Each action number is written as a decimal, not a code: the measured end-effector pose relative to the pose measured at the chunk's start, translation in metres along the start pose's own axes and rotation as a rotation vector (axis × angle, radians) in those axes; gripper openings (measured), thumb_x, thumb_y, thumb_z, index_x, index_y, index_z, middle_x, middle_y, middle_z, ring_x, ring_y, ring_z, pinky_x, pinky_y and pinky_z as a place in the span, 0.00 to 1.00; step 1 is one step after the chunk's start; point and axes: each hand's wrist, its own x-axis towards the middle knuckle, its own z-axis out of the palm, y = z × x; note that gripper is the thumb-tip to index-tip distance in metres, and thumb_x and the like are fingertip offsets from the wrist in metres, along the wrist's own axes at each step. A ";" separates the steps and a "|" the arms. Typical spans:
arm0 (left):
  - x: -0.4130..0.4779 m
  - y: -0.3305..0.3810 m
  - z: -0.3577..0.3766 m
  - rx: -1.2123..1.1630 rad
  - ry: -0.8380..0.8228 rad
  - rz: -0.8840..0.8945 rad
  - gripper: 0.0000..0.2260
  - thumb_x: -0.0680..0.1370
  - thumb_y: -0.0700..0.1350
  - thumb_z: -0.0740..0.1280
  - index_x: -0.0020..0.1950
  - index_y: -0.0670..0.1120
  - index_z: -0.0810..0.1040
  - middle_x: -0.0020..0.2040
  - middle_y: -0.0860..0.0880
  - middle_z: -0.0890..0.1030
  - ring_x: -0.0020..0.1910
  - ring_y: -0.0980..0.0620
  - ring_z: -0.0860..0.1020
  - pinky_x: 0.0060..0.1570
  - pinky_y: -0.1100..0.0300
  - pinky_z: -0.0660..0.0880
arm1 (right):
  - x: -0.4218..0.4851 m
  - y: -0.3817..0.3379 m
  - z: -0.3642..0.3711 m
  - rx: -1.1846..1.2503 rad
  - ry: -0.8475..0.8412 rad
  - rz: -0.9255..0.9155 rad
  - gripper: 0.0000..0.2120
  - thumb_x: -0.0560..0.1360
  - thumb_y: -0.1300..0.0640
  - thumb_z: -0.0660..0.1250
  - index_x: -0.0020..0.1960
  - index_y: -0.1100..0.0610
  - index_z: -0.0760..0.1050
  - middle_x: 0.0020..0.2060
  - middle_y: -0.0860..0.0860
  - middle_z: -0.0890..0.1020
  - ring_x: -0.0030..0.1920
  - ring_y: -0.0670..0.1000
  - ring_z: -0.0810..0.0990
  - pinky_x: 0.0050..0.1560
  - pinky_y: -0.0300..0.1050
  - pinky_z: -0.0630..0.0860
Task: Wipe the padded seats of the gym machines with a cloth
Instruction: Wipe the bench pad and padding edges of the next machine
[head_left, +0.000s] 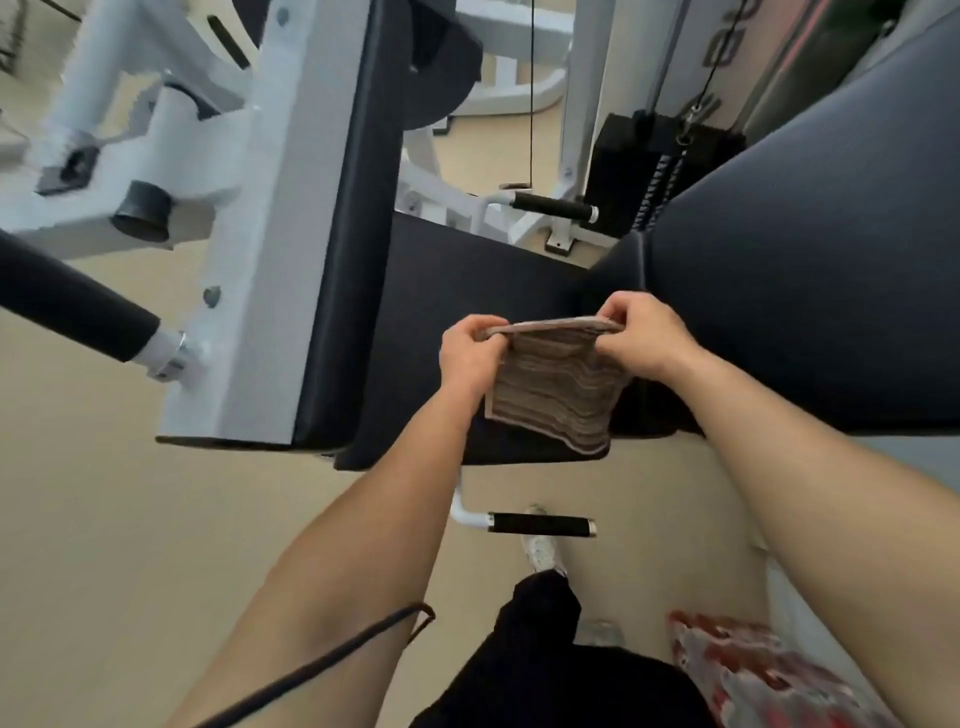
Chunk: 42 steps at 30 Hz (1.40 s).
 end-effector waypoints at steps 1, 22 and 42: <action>0.017 0.007 0.007 -0.049 0.078 0.024 0.09 0.74 0.40 0.70 0.47 0.54 0.84 0.47 0.53 0.84 0.50 0.54 0.82 0.47 0.59 0.81 | 0.018 -0.005 -0.004 0.008 0.078 -0.023 0.06 0.70 0.59 0.68 0.45 0.49 0.78 0.43 0.49 0.82 0.47 0.53 0.80 0.45 0.48 0.77; 0.147 -0.092 -0.025 1.187 0.063 0.468 0.12 0.73 0.56 0.63 0.46 0.49 0.80 0.51 0.49 0.78 0.52 0.46 0.76 0.50 0.51 0.74 | 0.187 0.057 0.191 -0.052 0.026 0.126 0.12 0.74 0.42 0.62 0.50 0.47 0.77 0.55 0.51 0.80 0.59 0.57 0.77 0.61 0.55 0.73; 0.211 -0.128 -0.003 1.401 0.192 0.548 0.31 0.83 0.58 0.44 0.82 0.43 0.50 0.82 0.42 0.51 0.81 0.46 0.49 0.78 0.49 0.49 | 0.246 0.041 0.259 -0.397 0.333 -0.287 0.35 0.81 0.41 0.44 0.82 0.57 0.44 0.82 0.57 0.47 0.81 0.58 0.45 0.80 0.57 0.44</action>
